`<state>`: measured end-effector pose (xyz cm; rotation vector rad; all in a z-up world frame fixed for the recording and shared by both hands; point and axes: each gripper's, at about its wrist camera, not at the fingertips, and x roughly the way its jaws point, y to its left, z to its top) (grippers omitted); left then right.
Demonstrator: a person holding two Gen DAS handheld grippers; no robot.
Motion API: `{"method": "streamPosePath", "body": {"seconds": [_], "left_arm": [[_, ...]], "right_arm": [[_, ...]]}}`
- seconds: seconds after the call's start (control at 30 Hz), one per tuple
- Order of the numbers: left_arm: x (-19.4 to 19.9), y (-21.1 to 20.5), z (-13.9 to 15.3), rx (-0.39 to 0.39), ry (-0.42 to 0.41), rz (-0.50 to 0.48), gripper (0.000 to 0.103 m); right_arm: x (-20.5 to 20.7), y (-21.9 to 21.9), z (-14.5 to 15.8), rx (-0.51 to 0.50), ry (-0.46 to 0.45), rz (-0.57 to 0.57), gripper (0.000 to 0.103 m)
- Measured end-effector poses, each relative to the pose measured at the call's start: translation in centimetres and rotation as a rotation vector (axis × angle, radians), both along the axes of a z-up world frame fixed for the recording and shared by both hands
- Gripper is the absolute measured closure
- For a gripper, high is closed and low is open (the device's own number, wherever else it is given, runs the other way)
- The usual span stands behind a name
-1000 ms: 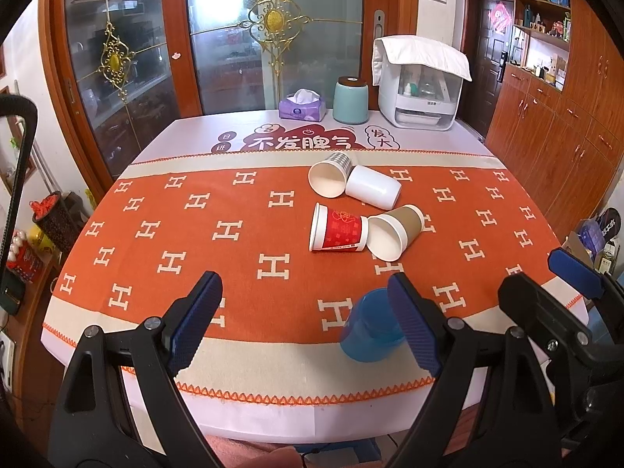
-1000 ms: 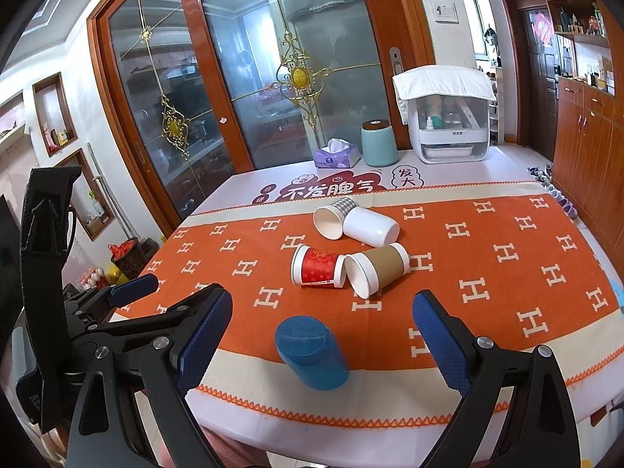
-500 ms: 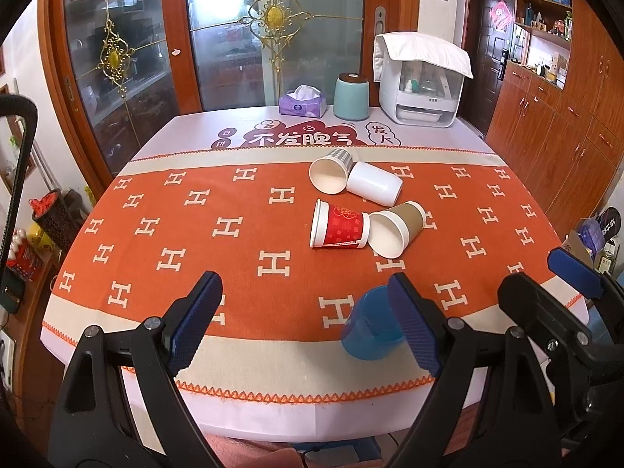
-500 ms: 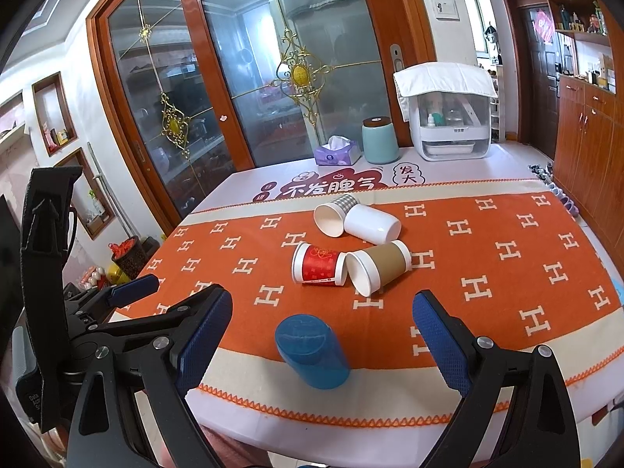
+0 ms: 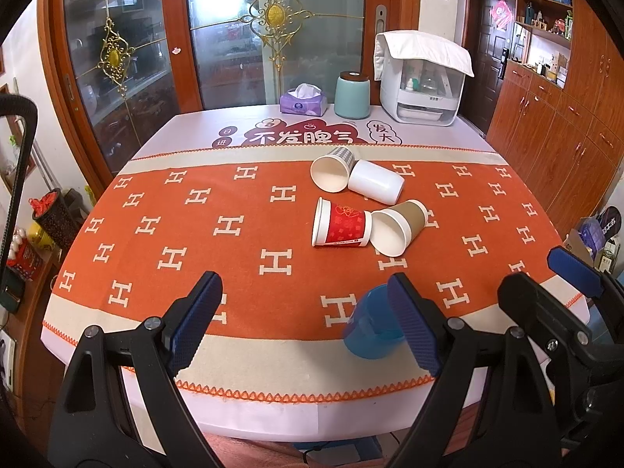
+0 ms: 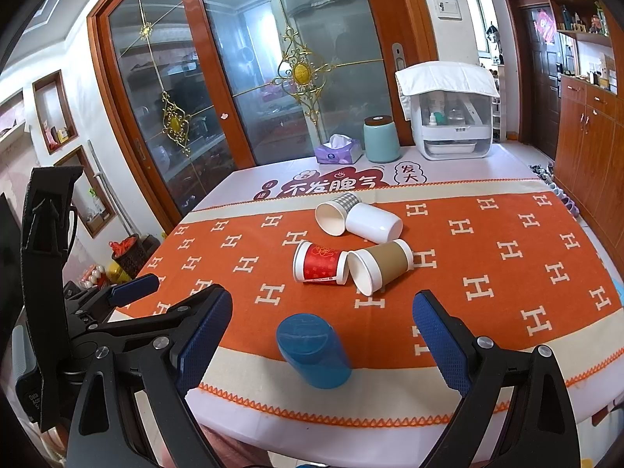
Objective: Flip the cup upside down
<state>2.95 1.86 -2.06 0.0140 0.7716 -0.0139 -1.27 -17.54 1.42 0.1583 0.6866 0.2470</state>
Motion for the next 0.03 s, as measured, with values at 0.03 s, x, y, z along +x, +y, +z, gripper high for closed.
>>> {"method": "streamPosePath", "body": {"seconds": [0.03], "left_arm": [[-0.04,0.02,-0.04,0.001,0.0,0.0,0.018]], "right_arm": [[0.05,0.08,0.03,-0.002,-0.001,0.0,0.008]]}}
